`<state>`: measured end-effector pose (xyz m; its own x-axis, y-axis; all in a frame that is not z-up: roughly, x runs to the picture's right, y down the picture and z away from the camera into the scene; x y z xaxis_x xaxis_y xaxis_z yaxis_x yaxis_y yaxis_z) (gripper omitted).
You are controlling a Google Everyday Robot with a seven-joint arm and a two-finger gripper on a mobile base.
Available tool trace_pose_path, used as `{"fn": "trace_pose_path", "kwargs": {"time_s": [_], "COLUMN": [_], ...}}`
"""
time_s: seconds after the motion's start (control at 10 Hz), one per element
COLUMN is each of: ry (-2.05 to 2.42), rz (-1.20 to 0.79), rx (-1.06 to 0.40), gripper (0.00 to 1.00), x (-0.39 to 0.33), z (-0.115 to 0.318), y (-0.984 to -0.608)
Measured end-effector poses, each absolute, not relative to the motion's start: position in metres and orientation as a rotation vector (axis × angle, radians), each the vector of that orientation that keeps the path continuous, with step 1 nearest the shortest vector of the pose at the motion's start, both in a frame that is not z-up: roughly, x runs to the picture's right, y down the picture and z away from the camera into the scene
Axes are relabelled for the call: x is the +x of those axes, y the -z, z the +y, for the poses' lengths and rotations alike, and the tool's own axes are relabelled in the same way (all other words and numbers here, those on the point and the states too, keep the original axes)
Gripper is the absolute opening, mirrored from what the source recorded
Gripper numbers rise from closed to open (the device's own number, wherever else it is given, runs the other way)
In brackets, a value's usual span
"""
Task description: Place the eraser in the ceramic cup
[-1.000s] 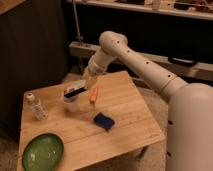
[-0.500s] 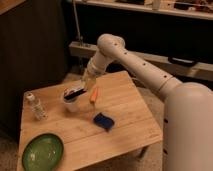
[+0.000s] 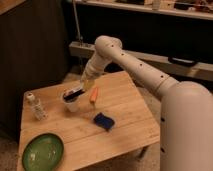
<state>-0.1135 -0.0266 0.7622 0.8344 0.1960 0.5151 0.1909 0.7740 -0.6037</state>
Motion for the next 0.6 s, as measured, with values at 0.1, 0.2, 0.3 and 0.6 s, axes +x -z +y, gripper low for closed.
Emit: {"fn": "trace_pose_path", "kwargs": {"time_s": [0.1,0.2,0.3,0.6], "ry": [0.001,0.005,0.006,-0.015], "rz": [-0.593,-0.591,-0.591,-0.645], "rx": [-0.699,-0.701,-0.699,-0.654], "gripper": [0.65,0.65,0.65,0.65], "x": [-0.1145,-0.116,-0.1166,-0.1162], "z": [-0.0251,-0.0238,-0.0236,-0.0267], "y": [-0.7628,-0.7627,-0.7624,-0.7584]}}
